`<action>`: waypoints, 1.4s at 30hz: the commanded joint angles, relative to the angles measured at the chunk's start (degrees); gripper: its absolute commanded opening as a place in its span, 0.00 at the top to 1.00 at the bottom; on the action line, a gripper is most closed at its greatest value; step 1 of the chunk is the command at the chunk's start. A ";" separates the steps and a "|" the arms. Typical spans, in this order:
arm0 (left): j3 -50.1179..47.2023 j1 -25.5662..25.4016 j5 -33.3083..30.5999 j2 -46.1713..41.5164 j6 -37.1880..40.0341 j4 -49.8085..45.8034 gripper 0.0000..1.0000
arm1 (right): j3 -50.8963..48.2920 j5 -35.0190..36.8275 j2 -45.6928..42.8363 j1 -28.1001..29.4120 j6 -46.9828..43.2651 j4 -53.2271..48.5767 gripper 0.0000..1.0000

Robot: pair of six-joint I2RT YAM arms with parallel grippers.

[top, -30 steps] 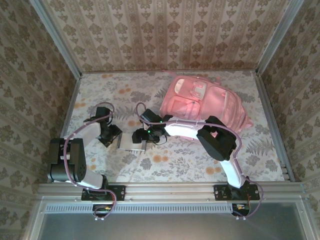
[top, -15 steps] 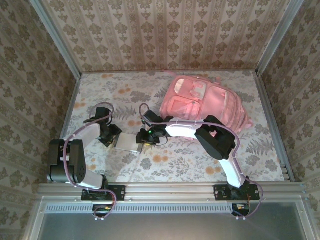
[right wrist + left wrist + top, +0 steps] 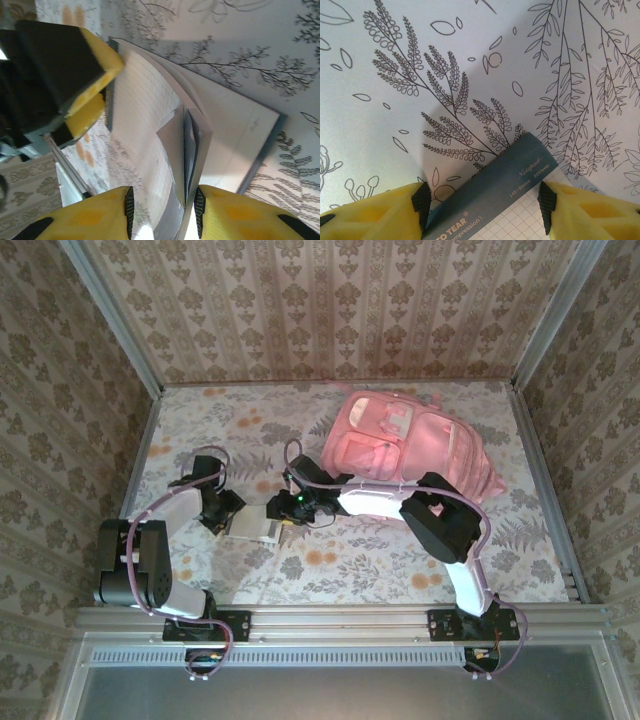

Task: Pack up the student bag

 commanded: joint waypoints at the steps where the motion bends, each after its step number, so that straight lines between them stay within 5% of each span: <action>1: -2.03 -1.21 2.61 0.06 -1.72 -2.37 0.37 | -0.32 -1.68 -1.23 0.27 1.52 3.36 0.60; 10: -2.55 -1.30 2.30 -0.25 -1.47 -2.40 0.37 | 0.35 -1.75 2.23 0.67 2.90 5.42 0.64; 19: -1.20 0.03 1.79 -3.02 -0.13 -5.39 0.36 | -0.84 0.48 1.86 -0.38 1.04 2.02 0.93; 26: 0.42 1.07 1.14 -9.13 2.95 -8.78 0.19 | -9.01 -4.55 -4.06 -5.38 3.12 9.11 1.00; 35: -3.92 1.08 17.56 -11.60 11.32 0.98 0.19 | -19.00 -15.97 -9.43 -10.85 7.58 22.16 1.00; 42: -9.70 1.04 30.41 -11.06 8.67 14.84 0.19 | -24.90 -20.57 -8.17 -13.62 15.63 36.18 1.00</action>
